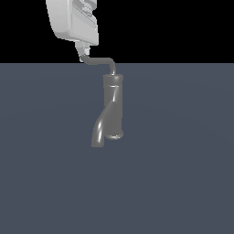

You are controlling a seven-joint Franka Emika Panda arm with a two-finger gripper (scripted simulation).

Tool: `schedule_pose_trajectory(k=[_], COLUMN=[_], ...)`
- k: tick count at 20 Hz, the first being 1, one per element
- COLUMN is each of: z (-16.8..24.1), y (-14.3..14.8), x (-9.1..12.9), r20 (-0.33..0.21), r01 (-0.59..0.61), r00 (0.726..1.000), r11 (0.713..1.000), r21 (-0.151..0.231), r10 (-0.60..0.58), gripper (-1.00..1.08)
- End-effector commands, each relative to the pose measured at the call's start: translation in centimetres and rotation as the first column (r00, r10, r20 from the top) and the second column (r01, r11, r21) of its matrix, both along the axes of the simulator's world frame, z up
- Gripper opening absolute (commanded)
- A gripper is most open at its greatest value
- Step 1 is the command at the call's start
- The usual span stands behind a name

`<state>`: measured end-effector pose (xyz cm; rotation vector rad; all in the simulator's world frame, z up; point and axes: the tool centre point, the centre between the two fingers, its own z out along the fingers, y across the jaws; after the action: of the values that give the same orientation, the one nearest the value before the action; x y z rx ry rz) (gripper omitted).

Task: Turn on the faucet by rotating a designated handle.

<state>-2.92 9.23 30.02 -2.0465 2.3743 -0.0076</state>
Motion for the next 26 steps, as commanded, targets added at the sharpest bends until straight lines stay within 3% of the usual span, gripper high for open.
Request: schedule_pose_trajectory(k=[1, 11, 13, 26], z=[0.0, 0.0, 0.0, 0.0], y=[-0.7, -2.1, -1.7, -9.3], x=[-0.9, -3.7, -3.3, -5.2], r20=[-0.006, -0.008, -0.004, -0.008], r01=[0.004, 0.003, -0.002, 0.002], r00=[1.0, 1.0, 1.0, 1.0], r11=[1.0, 1.0, 1.0, 1.0], r21=[-0.002, -0.001, -0.002, -0.001], r10=[-0.004, -0.003, 0.002, -0.002], gripper=[-1.0, -1.0, -1.0, -1.0])
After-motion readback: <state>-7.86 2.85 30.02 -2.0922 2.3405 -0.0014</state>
